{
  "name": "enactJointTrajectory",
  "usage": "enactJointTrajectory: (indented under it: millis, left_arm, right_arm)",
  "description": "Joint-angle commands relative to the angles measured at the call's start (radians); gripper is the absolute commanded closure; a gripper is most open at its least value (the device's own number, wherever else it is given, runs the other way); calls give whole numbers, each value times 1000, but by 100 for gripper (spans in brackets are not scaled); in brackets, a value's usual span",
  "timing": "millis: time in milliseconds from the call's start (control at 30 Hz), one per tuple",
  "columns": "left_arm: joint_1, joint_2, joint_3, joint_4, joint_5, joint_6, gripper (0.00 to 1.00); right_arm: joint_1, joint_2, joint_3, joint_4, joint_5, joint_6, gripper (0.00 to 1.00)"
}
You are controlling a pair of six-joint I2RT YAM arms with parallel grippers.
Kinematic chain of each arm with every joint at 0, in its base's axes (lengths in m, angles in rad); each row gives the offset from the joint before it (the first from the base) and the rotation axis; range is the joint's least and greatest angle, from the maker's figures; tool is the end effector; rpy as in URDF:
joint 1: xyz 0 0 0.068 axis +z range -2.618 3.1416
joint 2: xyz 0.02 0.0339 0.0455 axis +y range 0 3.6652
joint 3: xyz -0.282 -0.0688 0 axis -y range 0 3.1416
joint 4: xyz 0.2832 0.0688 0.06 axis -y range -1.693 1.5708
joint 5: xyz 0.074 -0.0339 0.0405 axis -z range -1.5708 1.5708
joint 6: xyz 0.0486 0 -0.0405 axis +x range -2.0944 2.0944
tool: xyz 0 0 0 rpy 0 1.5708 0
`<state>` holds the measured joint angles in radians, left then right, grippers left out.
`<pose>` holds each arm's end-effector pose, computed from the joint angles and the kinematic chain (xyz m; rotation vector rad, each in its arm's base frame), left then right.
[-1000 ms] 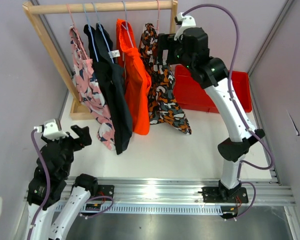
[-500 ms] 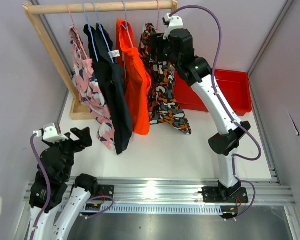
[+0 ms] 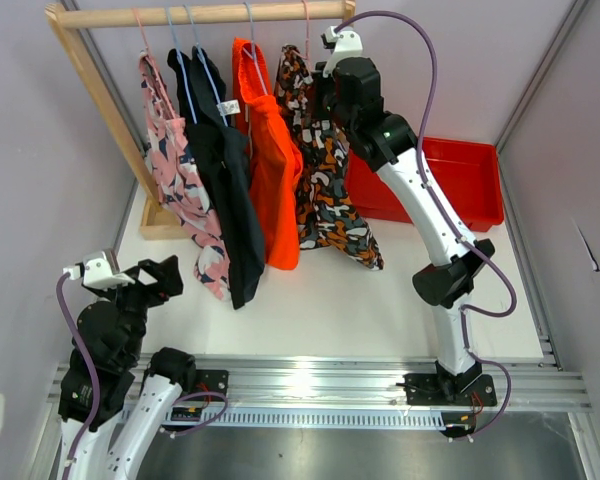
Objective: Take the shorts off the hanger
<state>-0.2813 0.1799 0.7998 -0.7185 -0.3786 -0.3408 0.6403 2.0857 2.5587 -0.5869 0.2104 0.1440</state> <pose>0.0595 0.0015 0.3656 -0.3334 1.6310 -0.1556 0.4105 0.2932 0.5276 -0.2610 1.6788 0.4117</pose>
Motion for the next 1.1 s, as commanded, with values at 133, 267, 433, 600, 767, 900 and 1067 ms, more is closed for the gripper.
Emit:
enactJointTrajectory:
  millis: [133, 267, 433, 600, 767, 900, 1067]
  left_arm:
    - [-6, 9, -7, 33, 15, -10, 8]
    - [-2, 44, 4, 48, 50, 29, 6]
    - [1, 134, 62, 69, 118, 37, 5]
    - [-1, 316, 211, 143, 306, 39, 1]
    - [-57, 483, 407, 192, 484, -1, 1]
    - [-375, 640, 568, 185, 336, 31, 1]
    - [-858, 925, 786, 151, -133, 163, 1]
  right_arm:
    - [12, -76, 44, 73, 9, -35, 100]
    - [18, -145, 28, 88, 30, -49, 100]
    - [22, -282, -89, 110, 55, -37, 100]
    - [32, -468, -312, 125, 98, -9, 100]
    - [67, -677, -609, 199, 191, 34, 100]
    - [130, -803, -781, 200, 326, 84, 100]
    - [217, -875, -857, 151, 490, 98, 100]
